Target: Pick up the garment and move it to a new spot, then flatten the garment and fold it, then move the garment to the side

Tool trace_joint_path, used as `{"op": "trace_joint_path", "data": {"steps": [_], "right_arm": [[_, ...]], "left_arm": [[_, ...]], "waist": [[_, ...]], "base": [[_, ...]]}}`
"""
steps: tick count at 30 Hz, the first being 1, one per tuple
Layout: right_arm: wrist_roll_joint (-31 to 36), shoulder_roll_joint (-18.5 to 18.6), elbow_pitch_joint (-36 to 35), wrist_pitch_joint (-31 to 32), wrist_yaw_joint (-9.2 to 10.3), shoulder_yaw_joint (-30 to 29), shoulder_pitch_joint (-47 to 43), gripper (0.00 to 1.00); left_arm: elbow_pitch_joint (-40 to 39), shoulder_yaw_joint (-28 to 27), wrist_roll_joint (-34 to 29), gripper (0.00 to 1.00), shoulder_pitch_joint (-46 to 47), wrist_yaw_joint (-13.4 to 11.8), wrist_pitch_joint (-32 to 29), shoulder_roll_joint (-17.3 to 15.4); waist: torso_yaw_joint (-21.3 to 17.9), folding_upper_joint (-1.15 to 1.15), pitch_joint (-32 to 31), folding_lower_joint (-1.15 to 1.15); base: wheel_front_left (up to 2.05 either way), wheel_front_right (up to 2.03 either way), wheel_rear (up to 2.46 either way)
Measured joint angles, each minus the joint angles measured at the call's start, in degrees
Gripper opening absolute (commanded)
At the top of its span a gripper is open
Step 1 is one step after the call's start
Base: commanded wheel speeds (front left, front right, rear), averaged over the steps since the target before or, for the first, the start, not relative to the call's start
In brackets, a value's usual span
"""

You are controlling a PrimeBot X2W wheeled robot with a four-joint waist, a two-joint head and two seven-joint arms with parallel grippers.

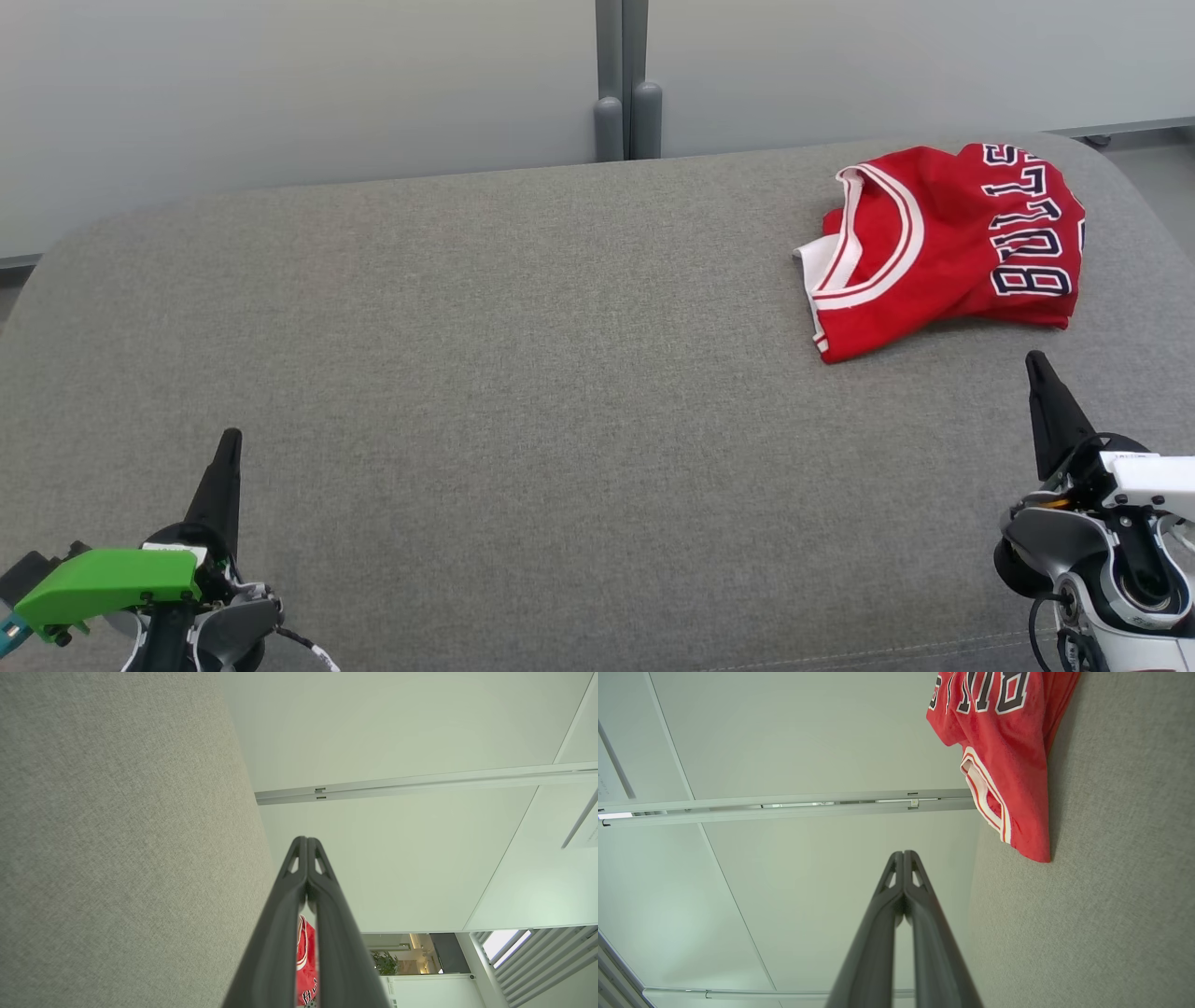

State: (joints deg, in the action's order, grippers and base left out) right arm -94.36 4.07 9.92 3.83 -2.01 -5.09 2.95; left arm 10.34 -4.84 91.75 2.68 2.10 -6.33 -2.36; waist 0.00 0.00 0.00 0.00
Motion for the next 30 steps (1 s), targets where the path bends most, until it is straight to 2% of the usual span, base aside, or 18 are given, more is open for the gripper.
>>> {"op": "trace_joint_path", "data": {"steps": [30], "right_arm": [[0.0, 0.0, 0.0, 0.0, -0.01, 0.0, 0.0, 0.00]], "left_arm": [[0.0, 0.0, 0.0, 0.00, 0.0, 0.0, 0.0, 0.0]], "waist": [[0.0, 0.00, 0.0, 0.00]], "base": [[0.00, 0.00, 0.00]]}}
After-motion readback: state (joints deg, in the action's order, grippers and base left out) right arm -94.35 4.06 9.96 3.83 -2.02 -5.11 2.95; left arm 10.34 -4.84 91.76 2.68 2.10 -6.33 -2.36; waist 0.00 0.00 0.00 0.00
